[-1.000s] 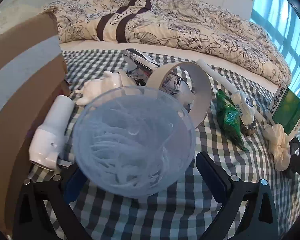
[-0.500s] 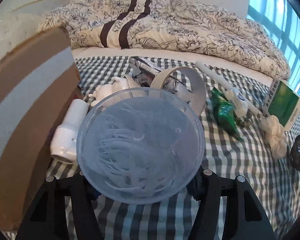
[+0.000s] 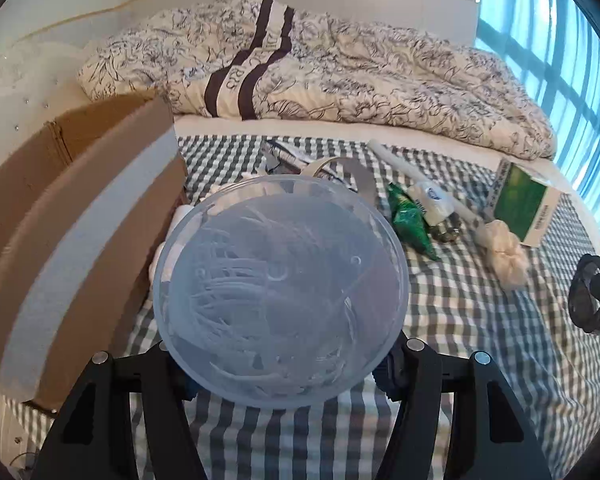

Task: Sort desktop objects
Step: 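Carry the cup and black case into the cardboard box and release both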

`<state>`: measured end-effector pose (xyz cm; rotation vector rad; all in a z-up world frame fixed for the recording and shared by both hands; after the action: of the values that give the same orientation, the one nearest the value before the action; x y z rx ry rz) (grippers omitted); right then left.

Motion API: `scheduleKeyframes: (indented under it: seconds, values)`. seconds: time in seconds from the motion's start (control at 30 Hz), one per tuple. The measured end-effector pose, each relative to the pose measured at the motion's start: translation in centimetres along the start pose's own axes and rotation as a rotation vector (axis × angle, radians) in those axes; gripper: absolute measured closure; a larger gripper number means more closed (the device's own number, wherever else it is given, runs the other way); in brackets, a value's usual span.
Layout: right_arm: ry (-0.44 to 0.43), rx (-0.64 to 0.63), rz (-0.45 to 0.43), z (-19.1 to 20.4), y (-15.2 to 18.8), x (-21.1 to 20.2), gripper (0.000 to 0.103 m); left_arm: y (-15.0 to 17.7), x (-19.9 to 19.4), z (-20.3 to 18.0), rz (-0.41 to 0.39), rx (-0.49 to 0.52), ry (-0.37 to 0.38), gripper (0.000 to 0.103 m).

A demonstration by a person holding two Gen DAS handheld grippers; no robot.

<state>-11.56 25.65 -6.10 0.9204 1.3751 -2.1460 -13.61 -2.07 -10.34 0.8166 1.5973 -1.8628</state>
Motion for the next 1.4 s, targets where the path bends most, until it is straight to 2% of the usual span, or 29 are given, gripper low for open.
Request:
scheduleKeyframes:
  seconds: [0.33, 0.53, 0.77, 0.97, 1.13, 1.3, 1.4]
  values:
    - [-0.06, -0.086, -0.009, 4.2, 1.9, -4.4, 0.054, -0.6, -5.2, 0.8, -0.065, -0.01, 0.025, 0.038]
    - [-0.105, -0.13, -0.02, 8.5, 1.9, -6.3, 0.054, -2.6, -7.7, 3.3, -0.101, -0.007, 0.011, 0.038]
    - [-0.175, -0.204, -0.026, 15.8, 1.8, -7.6, 0.054, -5.4, -10.1, 8.5, -0.123, -0.03, -0.019, 0.038]
    - [-0.283, -0.289, -0.025, 23.5, 2.6, -8.7, 0.054, -6.6, -11.5, 14.1, -0.141, -0.047, -0.081, 0.038]
    - [-0.377, -0.341, 0.006, 29.5, 3.9, -9.3, 0.054, -6.3, -11.4, 18.9, -0.123, -0.078, -0.122, 0.038]
    - [-0.454, -0.377, 0.078, 34.7, 6.1, -8.8, 0.054, -5.1, -10.4, 22.3, -0.077, -0.115, -0.129, 0.038]
    - [-0.447, -0.4, 0.103, 36.8, 7.0, -7.6, 0.054, -3.9, -9.6, 23.9, -0.052, -0.145, -0.118, 0.038]
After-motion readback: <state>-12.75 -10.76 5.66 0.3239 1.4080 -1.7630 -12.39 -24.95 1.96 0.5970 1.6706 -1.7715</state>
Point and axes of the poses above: each gripper's, at about its wrist camera, not at the fingertips, and x roughly the way its jaws point, z to its left, y to its underside, the point moved 10 cm from there along x, roughly the way its jaws point, and after that the axes turned 10 degrees about x, right-handed, at the moved point
